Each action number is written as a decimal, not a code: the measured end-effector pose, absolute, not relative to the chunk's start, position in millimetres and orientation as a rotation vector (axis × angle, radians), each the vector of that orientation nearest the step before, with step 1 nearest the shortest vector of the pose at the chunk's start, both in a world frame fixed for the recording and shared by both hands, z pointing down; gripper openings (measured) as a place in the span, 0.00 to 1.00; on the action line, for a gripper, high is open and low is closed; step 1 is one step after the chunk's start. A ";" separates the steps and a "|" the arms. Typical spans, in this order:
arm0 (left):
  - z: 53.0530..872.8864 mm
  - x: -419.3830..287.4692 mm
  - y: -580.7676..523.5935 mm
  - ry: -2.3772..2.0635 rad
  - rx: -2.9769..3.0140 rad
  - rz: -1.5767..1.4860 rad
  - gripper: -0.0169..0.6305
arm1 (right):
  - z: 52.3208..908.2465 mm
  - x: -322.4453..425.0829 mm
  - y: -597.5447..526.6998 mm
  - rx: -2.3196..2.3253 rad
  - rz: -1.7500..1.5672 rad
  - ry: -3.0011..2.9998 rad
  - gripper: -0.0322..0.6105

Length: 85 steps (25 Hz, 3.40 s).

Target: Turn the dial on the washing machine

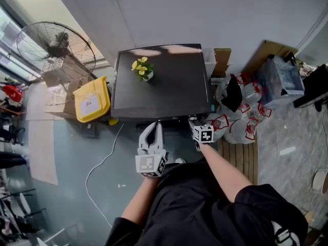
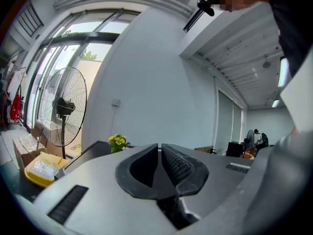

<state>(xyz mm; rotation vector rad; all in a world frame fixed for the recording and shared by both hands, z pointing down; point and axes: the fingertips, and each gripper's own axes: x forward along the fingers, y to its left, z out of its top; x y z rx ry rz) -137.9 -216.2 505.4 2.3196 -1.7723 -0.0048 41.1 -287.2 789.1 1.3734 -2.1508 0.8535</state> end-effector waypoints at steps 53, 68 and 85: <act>518.0 -138.8 -196.3 -1.791 2.272 0.025 0.06 | 790.7 36.0 -286.0 1.317 0.722 -2.181 0.41; 520.3 -137.0 -193.4 -1.769 2.263 0.025 0.06 | 788.6 37.9 -289.0 1.347 0.797 -2.201 0.41; 530.6 -127.3 -193.5 -1.749 2.263 0.028 0.06 | 790.7 45.9 -289.5 1.382 1.087 -2.231 0.41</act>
